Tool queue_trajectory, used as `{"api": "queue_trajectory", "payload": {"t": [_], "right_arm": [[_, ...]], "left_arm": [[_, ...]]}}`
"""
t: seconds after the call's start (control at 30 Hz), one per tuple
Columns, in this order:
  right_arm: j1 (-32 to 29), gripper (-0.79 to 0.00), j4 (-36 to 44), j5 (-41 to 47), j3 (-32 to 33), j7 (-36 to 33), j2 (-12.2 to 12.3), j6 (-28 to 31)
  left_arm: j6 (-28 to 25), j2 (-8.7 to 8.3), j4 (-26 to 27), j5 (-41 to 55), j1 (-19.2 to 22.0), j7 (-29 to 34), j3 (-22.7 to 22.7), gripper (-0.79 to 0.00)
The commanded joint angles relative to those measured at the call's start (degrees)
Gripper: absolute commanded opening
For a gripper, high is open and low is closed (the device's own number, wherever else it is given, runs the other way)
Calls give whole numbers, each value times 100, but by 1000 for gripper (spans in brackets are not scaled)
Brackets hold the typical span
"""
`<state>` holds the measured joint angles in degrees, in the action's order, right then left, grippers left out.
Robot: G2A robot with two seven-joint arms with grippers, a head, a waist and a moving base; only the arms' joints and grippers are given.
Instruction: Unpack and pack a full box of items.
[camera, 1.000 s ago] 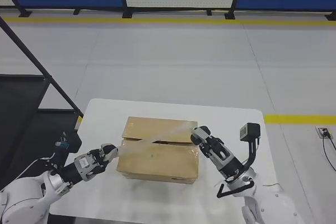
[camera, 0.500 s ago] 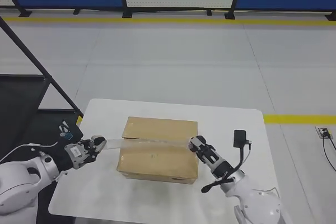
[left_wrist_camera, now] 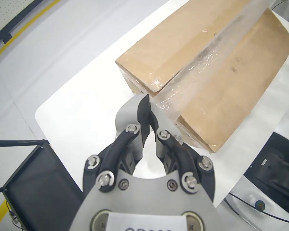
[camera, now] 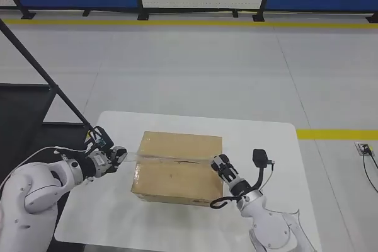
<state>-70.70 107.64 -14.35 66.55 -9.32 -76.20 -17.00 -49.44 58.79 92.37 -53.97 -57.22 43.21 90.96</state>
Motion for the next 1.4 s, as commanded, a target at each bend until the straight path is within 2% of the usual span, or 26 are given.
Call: {"api": "queue_trajectory", "payload": {"t": [0.0,0.3,0.67,0.73,0.87,0.97,1.07,1.23,1.37], "right_arm": [[30,-785,-37,-39,-39,14,-11,-51],[-7,-785,-154,-343,-118,201,-45,-329],[81,-785,-392,-623,-134,599,-104,-352],[142,-785,-466,-658,-173,630,-123,-425],[224,-785,-553,-684,-216,632,-154,-486],[247,-785,-573,-697,-198,705,-173,-487],[183,-785,-468,-678,-101,1110,-196,-310],[-35,-785,-204,-542,54,1696,-225,304],[-140,-785,41,-452,92,1703,-236,623]], "left_arm": [[12,-1,-127,-61,98,-93,-131,-785],[35,-39,-430,-262,344,-243,-469,-785],[129,-96,-618,-315,448,-373,-673,-785],[150,-107,-625,-301,453,-395,-693,-714],[210,-129,-630,-273,453,-449,-718,-653],[226,-147,-602,-256,440,-486,-731,-659],[246,-166,-538,-237,417,-524,-737,-659],[270,-198,-455,-228,389,-530,-758,-668],[294,-220,-432,-225,375,-543,-791,-677]]}}
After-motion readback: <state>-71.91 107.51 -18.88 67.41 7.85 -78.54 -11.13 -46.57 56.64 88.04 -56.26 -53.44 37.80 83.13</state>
